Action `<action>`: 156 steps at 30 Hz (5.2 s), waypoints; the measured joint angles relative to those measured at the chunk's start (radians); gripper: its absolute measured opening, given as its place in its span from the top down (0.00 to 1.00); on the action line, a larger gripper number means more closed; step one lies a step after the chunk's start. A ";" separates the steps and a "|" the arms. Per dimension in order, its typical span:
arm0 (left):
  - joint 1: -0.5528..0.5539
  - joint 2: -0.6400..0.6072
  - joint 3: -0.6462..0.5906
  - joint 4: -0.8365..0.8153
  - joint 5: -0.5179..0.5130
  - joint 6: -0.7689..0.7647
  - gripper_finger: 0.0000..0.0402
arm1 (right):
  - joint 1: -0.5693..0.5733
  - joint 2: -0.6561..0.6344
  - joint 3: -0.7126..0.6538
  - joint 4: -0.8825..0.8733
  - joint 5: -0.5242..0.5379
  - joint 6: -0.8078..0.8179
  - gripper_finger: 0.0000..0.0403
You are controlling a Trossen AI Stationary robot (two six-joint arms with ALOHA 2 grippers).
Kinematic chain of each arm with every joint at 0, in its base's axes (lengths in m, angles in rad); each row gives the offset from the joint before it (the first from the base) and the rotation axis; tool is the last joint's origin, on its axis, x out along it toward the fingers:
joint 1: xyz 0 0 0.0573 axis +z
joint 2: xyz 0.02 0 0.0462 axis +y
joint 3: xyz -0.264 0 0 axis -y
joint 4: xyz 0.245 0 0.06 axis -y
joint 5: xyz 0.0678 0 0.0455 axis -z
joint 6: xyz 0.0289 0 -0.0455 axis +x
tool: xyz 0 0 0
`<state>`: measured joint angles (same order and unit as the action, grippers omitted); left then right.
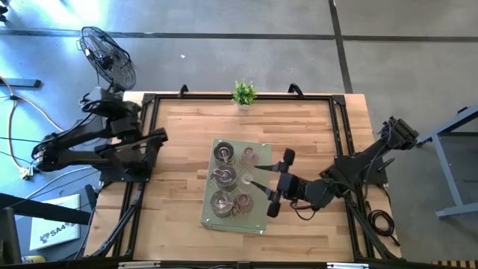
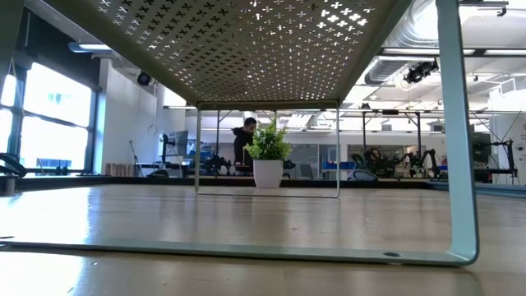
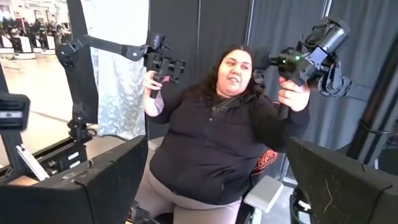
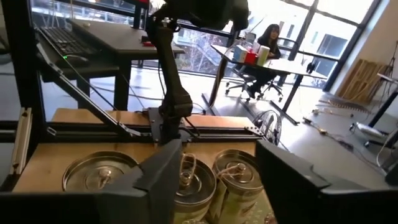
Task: Pick & Place candle stick holders
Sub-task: Return to Home Position
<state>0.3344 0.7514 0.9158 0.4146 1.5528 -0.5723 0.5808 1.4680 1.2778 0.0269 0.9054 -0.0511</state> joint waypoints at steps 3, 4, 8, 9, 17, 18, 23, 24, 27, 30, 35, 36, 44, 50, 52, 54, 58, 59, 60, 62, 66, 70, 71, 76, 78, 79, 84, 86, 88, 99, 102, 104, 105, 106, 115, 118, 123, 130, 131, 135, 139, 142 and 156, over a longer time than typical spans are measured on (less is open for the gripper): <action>0.000 -0.087 -0.035 -0.044 -0.006 0.000 0.06 | 0.005 -0.013 0.000 0.000 0.001 -0.030 0.61; 0.000 -0.119 -0.047 -0.056 -0.015 0.000 0.06 | 0.008 -0.017 0.000 -0.001 0.001 -0.042 0.66; 0.000 -0.262 -0.103 -0.085 -0.048 0.033 0.06 | 0.013 -0.036 0.000 -0.009 0.003 -0.105 0.84; 0.000 -0.299 -0.117 -0.099 -0.056 0.049 0.06 | 0.015 -0.043 0.000 -0.013 0.004 -0.113 0.90; 0.000 -0.560 -0.179 -0.399 -0.200 0.198 0.06 | 0.015 -0.138 0.000 -0.159 0.001 -0.068 0.98; 0.000 -0.583 -0.179 -0.468 -0.233 0.232 0.06 | 0.015 -0.156 0.000 -0.197 -0.002 -0.056 0.99; 0.000 -0.670 -0.179 -0.799 -0.426 0.423 0.06 | 0.015 -0.268 0.000 -0.428 -0.115 0.021 0.99; -0.001 -0.685 -0.179 -0.855 -0.465 0.462 0.06 | 0.015 -0.294 0.000 -0.475 -0.137 0.026 1.00; -0.001 -0.724 -0.179 -0.995 -0.588 0.543 0.06 | 0.016 -0.373 0.000 -0.603 -0.176 0.049 0.99; -0.001 -0.746 -0.179 -1.097 -0.714 0.567 0.06 | 0.015 -0.457 0.000 -0.727 -0.182 0.080 1.00; -0.001 -0.743 -0.180 -1.106 -0.740 0.586 0.06 | 0.015 -0.630 -0.102 -0.744 -0.248 0.045 1.00; -0.001 -0.744 -0.179 -1.104 -0.736 0.585 0.06 | 0.015 -0.677 -0.147 -0.710 -0.297 0.015 1.00; -0.001 -0.744 -0.179 -1.091 -0.769 0.528 0.06 | 0.007 -1.078 -0.609 -0.332 -0.384 -0.185 1.00; -0.001 -0.744 -0.182 -1.087 -0.808 0.506 0.06 | -0.018 -1.300 -0.835 -0.239 -0.543 -0.230 1.00; -0.001 -0.744 -0.211 -1.052 -0.807 0.479 0.06 | -0.024 -1.345 -0.880 -0.219 -0.590 -0.229 1.00; -0.001 -0.744 -0.252 -1.017 -0.804 0.454 0.06 | -0.030 -1.375 -0.916 -0.201 -0.609 -0.229 1.00; -0.001 -0.744 -0.334 -0.925 -0.804 0.480 0.06 | -0.040 -1.389 -0.969 -0.149 -0.640 -0.228 1.00; -0.001 -0.744 -0.355 -0.900 -0.802 0.499 0.06 | -0.042 -1.389 -0.985 -0.130 -0.651 -0.228 1.00; -0.001 -0.744 -0.377 -0.871 -0.797 0.514 0.06 | -0.045 -1.389 -1.001 -0.115 -0.662 -0.229 1.00; -0.001 -0.744 -0.418 -0.810 -0.788 0.519 0.06 | -0.053 -1.389 -1.037 -0.074 -0.676 -0.227 1.00; -0.001 -0.744 -0.467 -0.745 -0.764 0.499 0.06 | -0.084 -1.389 -1.125 0.009 -0.668 -0.219 1.00; -0.001 -0.744 -0.470 -0.744 -0.759 0.505 0.06 | -0.129 -1.389 -1.187 0.078 -0.692 -0.200 1.00; -0.001 -0.744 -0.470 -0.742 -0.759 0.509 0.06 | -0.143 -1.389 -1.198 0.096 -0.691 -0.196 1.00; -0.001 -0.744 -0.470 -0.745 -0.759 0.515 0.06 | -0.214 -1.389 -1.230 0.113 -0.702 -0.167 1.00; -0.001 -0.744 -0.470 -0.749 -0.759 0.515 0.06 | -0.244 -1.389 -1.241 0.118 -0.712 -0.144 1.00; -0.001 -0.744 -0.470 -0.752 -0.759 0.515 0.06 | -0.260 -1.390 -1.249 0.119 -0.716 -0.132 1.00; -0.001 -0.744 -0.470 -0.783 -0.749 0.515 0.06 | -0.335 -1.387 -1.268 0.057 -0.715 -0.077 1.00; -0.001 -0.744 -0.470 -0.794 -0.722 0.515 0.06 | -0.358 -1.383 -1.268 0.039 -0.725 -0.055 1.00; -0.001 -0.744 -0.470 -0.795 -0.685 0.515 0.06 | -0.374 -1.383 -1.268 0.034 -0.734 -0.051 1.00; -0.001 -0.744 -0.470 -0.816 -0.665 0.564 0.06 | -0.398 -1.382 -1.268 0.029 -0.695 -0.062 0.99; -0.001 -0.744 -0.469 -0.836 -0.675 0.576 0.06 | -0.398 -1.382 -1.268 0.029 -0.695 -0.062 0.99; -0.001 -0.744 -0.469 -0.860 -0.688 0.576 0.06 | -0.398 -1.382 -1.268 0.031 -0.695 -0.053 0.99; -0.001 -0.744 -0.469 -0.875 -0.692 0.576 0.06 | -0.398 -1.382 -1.268 0.033 -0.695 -0.054 1.00; -0.001 -0.744 -0.469 -0.891 -0.694 0.577 0.06 | -0.398 -1.382 -1.268 0.035 -0.695 -0.058 1.00; -0.001 -0.744 -0.469 -0.950 -0.726 0.583 0.06 | -0.398 -1.382 -1.268 0.040 -0.696 -0.058 0.98; -0.001 -0.744 -0.469 -0.939 -0.727 0.564 0.06 | -0.398 -1.382 -1.268 0.040 -0.696 -0.059 0.99; -0.001 -0.744 -0.469 -0.933 -0.760 0.488 0.06 | -0.398 -1.382 -1.268 0.041 -0.696 -0.060 0.99; -0.001 -0.744 -0.490 -0.939 -0.886 0.411 0.06 | -0.398 -1.382 -1.268 0.044 -0.698 -0.060 0.98; -0.001 -0.744 -0.508 -0.931 -0.905 0.390 0.06 | -0.398 -1.382 -1.268 0.044 -0.698 -0.060 0.98; -0.001 -0.744 -0.611 -0.875 -0.967 0.251 0.06 | -0.398 -1.382 -1.268 0.045 -0.698 -0.060 0.98; -0.001 -0.743 -0.740 -0.780 -1.008 0.012 0.06 | -0.398 -1.382 -1.268 0.045 -0.699 -0.060 0.99; -0.001 -0.743 -0.786 -0.778 -1.118 -0.121 0.06 | -0.398 -1.382 -1.268 0.045 -0.699 -0.060 0.99; -0.001 -0.711 -0.793 -0.757 -1.199 0.209 0.06 | -0.398 -1.382 -1.268 0.044 -0.699 -0.061 1.00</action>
<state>0.3336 0.0402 0.1228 -0.3426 0.3539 -0.3630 0.1832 0.0856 0.0093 0.0711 0.2066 -0.1119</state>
